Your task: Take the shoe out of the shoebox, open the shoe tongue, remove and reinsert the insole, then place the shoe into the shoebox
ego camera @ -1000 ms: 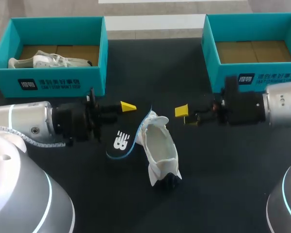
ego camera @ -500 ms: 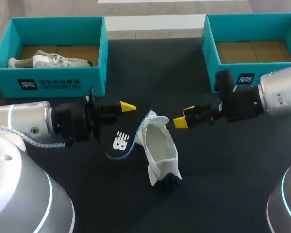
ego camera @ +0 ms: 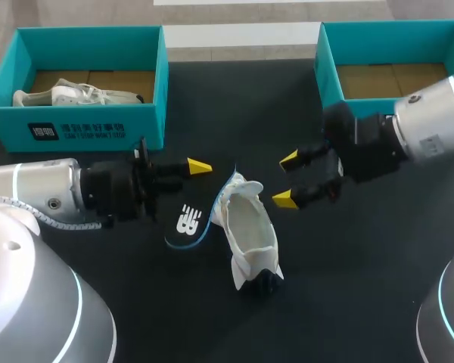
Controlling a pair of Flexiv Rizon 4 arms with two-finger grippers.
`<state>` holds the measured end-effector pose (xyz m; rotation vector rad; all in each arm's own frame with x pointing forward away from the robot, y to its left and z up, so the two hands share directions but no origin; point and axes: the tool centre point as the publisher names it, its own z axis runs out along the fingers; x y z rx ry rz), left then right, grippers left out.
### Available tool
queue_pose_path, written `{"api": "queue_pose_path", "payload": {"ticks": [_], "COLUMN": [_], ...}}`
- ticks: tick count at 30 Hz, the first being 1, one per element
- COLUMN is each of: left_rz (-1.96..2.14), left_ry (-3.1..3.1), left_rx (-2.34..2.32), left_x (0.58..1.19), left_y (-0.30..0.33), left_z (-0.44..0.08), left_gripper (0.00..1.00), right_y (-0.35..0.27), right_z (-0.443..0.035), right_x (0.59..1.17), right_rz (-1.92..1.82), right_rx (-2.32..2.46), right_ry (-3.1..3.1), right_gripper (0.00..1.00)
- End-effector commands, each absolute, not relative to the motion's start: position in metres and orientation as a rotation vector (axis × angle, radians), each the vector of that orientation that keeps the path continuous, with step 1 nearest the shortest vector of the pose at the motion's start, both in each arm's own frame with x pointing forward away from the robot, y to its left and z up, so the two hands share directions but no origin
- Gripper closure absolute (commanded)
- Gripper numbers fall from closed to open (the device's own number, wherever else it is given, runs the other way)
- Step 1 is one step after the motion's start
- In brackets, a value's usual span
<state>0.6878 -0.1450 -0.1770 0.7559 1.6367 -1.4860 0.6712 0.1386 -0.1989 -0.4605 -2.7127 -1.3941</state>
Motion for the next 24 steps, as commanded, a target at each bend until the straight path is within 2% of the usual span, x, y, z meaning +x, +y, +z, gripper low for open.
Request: {"api": "queue_pose_path", "payload": {"ticks": [1,7,15,24], "left_rz": [-1.483,-1.483,-1.483,-1.511], "left_ry": [1.636,1.636,1.636,1.654], "left_rx": [0.754,0.754,0.754,0.715], "left_x": [0.688,0.688,0.688,0.658], "left_y": [-0.147,-0.147,-0.147,-0.143], "left_z": [-0.178,-0.178,-0.178,-0.164], "left_gripper": [1.0,1.0,1.0,1.0], "right_y": [0.133,0.132,0.132,0.13], "right_z": [-0.204,-0.214,-0.214,-0.218], "right_x": [0.673,0.679,0.679,0.679], "right_rz": [-1.382,-1.271,-1.271,-1.277], "right_rx": [-0.345,-0.067,-0.067,-0.021], "right_ry": [-2.911,-3.091,-3.091,-3.098], "right_gripper": [0.0,0.0,0.0,0.0]}}
